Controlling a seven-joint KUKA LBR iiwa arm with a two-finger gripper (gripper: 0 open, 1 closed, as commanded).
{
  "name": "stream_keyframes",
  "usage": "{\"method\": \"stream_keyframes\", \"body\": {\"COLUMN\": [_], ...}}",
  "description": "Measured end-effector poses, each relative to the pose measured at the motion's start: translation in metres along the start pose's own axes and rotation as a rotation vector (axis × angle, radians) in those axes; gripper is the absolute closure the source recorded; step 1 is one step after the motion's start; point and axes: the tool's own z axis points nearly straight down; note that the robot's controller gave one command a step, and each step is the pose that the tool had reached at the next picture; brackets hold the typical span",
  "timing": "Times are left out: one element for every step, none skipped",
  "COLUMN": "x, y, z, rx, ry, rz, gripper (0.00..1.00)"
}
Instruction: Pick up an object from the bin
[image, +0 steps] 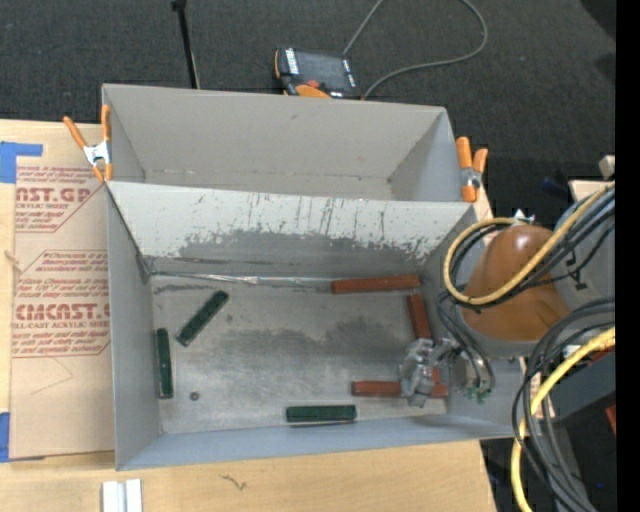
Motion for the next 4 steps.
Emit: {"method": "stream_keyframes", "body": {"x": [-0.001,-0.031,-0.076,-0.082], "y": [0.0,-0.032,-0.018,-0.022], "z": [0.001,-0.008,0.0,0.0], "rx": [0.0,-0.002,0.0,-0.002], "ry": [-0.005,-0.004,-0.006,-0.005], "rz": [0.001,0.122,-0.089,-0.022], "gripper": [0.0,0.0,0.0,0.0]}}
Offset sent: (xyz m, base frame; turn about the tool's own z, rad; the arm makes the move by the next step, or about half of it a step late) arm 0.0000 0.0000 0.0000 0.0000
